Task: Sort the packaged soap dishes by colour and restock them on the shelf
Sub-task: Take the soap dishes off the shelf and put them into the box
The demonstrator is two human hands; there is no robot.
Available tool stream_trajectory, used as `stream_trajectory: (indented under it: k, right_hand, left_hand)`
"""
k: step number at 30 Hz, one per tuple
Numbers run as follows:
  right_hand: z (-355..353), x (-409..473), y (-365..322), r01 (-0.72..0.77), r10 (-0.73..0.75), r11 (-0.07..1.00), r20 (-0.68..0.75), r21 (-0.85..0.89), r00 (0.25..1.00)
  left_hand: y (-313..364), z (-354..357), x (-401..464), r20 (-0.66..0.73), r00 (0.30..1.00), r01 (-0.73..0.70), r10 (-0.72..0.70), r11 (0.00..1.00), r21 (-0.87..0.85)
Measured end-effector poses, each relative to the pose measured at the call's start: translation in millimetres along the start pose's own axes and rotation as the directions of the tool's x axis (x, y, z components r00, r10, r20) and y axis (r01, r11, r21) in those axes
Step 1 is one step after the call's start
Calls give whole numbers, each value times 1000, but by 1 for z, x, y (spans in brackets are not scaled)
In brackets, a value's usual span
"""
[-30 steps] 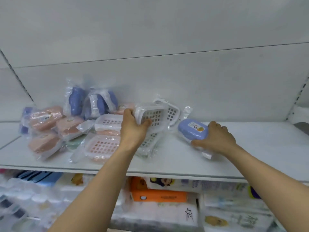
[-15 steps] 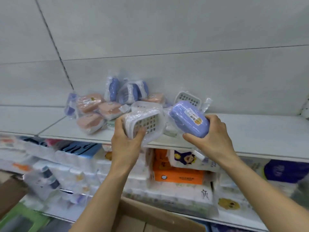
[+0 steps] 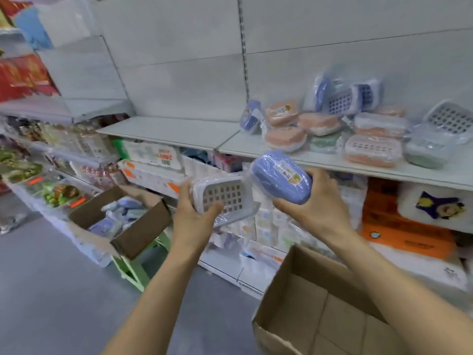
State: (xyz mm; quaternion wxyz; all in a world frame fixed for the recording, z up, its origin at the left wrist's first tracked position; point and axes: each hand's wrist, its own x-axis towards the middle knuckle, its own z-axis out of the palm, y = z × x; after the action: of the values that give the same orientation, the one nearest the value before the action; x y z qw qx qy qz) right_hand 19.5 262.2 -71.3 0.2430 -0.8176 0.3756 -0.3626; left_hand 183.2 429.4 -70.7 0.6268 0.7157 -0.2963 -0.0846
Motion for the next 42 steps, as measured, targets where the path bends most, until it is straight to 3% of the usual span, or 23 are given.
stream_trajectory:
  k: [6, 14, 30, 37, 42]
  right_hand:
    - [95, -9, -79, 67, -71, 997, 156, 29, 985]
    - [207, 20, -144, 120, -120, 993, 269, 20, 956]
    - [472, 195, -254, 114, -120, 993, 376, 38, 919]
    - [576, 238, -294, 105, -112, 994, 465, 40, 878]
    - [674, 257, -325, 62, -48, 998, 539, -8, 841]
  left_hand:
    - [-35, -107, 12, -53, 994, 90, -91, 996, -29]
    - [-81, -190, 70, -111, 975, 179, -193, 976, -127]
    - [-205, -313, 339, -176, 927, 320, -331, 943, -88]
    - [-270, -371, 428, -235, 892, 369, -386, 923, -113]
    - [-337, -428, 493, -218, 882, 422, -418, 906, -29]
